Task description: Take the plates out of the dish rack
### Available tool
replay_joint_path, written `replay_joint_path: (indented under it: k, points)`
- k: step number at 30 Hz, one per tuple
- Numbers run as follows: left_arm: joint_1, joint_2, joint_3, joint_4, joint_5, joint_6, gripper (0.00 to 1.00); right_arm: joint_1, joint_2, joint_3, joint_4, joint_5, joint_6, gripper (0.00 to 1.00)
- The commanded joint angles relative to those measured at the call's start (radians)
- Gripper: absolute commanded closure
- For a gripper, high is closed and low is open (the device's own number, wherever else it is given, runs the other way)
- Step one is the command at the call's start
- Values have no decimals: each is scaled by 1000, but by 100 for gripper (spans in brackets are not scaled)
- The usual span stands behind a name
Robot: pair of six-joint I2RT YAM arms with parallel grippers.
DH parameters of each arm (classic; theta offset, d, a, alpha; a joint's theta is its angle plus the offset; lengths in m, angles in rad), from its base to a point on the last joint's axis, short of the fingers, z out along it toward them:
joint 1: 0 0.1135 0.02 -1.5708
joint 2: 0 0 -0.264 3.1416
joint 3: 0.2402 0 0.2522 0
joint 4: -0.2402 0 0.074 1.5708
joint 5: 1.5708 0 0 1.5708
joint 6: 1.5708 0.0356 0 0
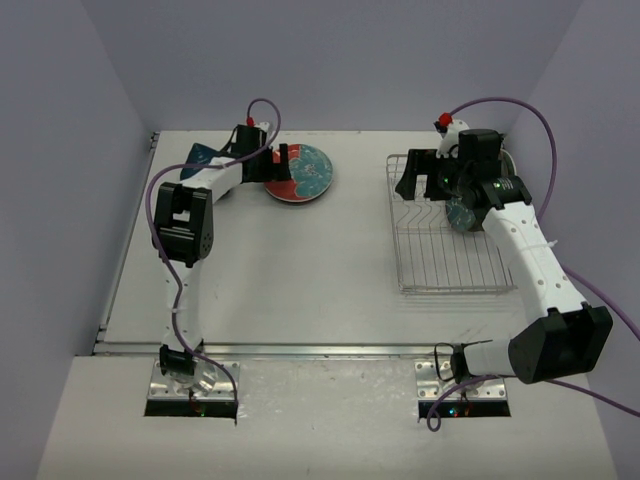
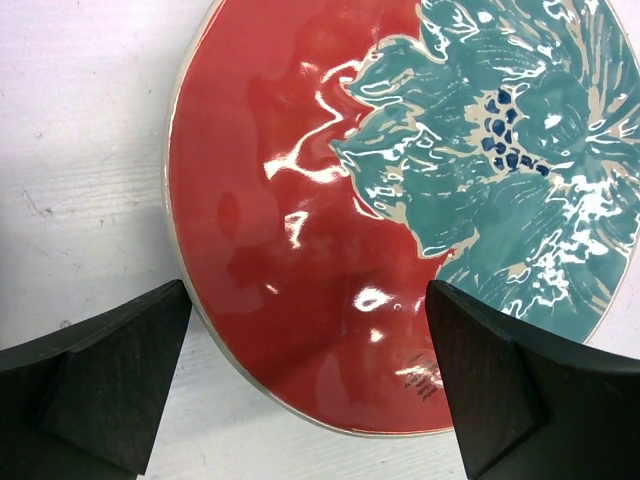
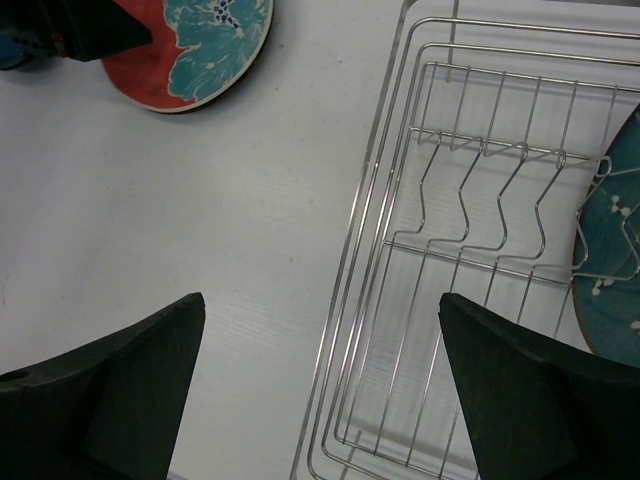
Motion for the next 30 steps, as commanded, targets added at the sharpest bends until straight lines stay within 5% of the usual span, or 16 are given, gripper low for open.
replay_joint_path:
  k: [1,8,13,19,30]
  points:
    - [-15,-45,12,21,10,9,0,-6,-33,21,17,125,-34,2]
    - [-15,-344,-184,175,-204,26,0,-6,-17,8,71,514,-145,15]
    - [-17,-590,-336,238,-198,57,0,-19,1,-21,167,652,-239,24]
    - [-17,-757,-461,219,-175,100,0,-83,93,23,185,645,-259,29]
    - [-17,-823,-552,237,-156,85,0,-191,264,37,238,549,-312,39]
